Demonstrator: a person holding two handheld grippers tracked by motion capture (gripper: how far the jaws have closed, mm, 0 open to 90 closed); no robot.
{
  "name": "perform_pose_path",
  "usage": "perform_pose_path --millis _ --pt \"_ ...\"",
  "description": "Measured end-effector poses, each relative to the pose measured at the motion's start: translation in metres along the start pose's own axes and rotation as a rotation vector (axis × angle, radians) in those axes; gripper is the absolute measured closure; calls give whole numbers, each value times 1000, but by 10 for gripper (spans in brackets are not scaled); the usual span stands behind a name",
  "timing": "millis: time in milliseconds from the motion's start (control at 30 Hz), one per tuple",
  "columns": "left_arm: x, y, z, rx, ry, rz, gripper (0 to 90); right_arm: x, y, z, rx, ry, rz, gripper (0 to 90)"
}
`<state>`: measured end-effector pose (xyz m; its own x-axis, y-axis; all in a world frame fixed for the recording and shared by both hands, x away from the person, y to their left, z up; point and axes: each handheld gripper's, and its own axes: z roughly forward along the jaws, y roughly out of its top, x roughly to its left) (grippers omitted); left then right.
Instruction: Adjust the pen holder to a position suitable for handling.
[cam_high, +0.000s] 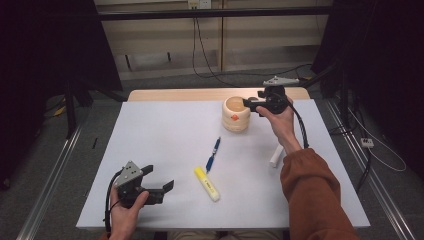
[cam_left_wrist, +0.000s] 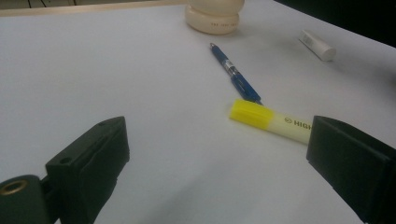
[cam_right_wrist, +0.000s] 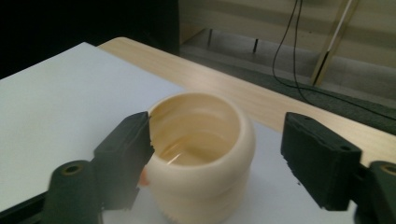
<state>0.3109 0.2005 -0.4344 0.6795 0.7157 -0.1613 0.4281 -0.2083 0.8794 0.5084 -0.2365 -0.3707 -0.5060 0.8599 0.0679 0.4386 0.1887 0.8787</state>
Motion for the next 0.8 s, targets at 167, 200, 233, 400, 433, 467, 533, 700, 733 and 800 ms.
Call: perform_pose_path --millis 167,200,233,400,433,467,533,700,733,800 --pt "0 -1 1 5 -11 0 57 -7 2 21 49 -13 10 332" --pt "0 -1 1 7 -9 0 57 -8 1 29 65 -19 5 368" --pt "0 -1 1 8 -9 1 57 -8 1 29 65 -19 5 368" --pt "0 -1 1 18 -4 9 57 -11 -2 47 105 -28 16 431" --pt "0 -1 2 17 -7 6 57 -11 -2 51 113 -31 8 457" --pt "0 -1 2 19 -8 7 57 -11 -3 54 119 -36 8 464" --pt "0 -1 2 19 -7 5 57 -11 -3 56 123 -37 8 484" --pt "0 -2 3 26 -18 -6 56 -17 -11 66 159 -37 10 522" --pt "0 -2 3 26 -18 -6 57 -18 -13 67 158 -37 10 523" --pt "0 -2 3 31 -21 -3 57 -19 -14 69 156 -35 15 524"
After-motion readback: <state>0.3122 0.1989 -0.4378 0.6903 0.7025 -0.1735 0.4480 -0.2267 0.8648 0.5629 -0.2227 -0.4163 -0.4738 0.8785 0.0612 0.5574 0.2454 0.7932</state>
